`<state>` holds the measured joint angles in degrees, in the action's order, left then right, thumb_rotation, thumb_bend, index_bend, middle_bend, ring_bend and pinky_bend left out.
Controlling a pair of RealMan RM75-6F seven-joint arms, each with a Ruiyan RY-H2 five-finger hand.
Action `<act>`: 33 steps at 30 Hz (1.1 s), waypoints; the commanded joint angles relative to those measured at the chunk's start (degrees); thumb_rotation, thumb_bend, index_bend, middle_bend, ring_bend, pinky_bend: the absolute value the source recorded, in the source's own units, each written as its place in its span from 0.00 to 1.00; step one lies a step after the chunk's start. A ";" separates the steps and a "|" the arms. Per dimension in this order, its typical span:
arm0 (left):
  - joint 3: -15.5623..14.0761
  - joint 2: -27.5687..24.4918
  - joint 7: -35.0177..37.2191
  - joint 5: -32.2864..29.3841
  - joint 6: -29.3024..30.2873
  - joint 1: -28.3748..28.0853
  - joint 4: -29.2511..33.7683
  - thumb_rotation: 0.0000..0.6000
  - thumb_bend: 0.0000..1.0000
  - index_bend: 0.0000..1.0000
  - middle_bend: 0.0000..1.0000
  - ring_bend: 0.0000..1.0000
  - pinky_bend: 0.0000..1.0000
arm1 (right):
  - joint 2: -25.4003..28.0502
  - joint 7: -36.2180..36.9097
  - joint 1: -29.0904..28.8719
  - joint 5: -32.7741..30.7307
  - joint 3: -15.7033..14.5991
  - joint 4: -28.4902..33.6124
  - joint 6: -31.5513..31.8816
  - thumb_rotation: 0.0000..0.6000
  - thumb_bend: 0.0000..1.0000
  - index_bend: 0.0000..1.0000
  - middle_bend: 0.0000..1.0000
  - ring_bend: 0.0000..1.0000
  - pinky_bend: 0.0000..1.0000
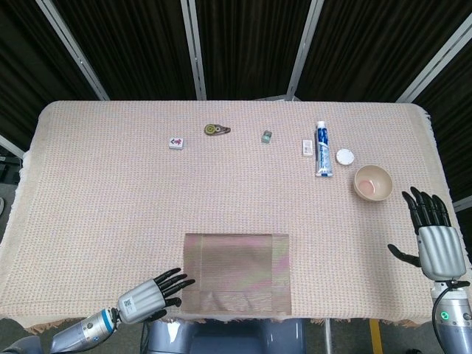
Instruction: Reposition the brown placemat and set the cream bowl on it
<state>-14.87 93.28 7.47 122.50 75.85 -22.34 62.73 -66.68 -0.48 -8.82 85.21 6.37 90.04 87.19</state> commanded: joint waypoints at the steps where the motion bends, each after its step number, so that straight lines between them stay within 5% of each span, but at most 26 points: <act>1: -0.25 1.70 0.30 -0.26 1.18 0.31 -1.67 1.00 0.32 0.41 0.00 0.00 0.00 | 0.00 0.11 0.03 0.06 0.00 0.06 -0.01 1.00 0.00 0.01 0.00 0.00 0.00; 33: -0.60 7.28 -1.62 -4.76 -0.78 -3.00 -2.76 1.00 0.34 0.41 0.00 0.00 0.00 | 0.43 1.14 0.51 -0.21 0.93 -0.06 0.08 1.00 0.00 0.02 0.00 0.00 0.00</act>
<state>-15.45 100.58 5.92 117.74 75.04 -25.28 59.92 -66.27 0.63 -8.33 85.02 7.26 89.98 87.25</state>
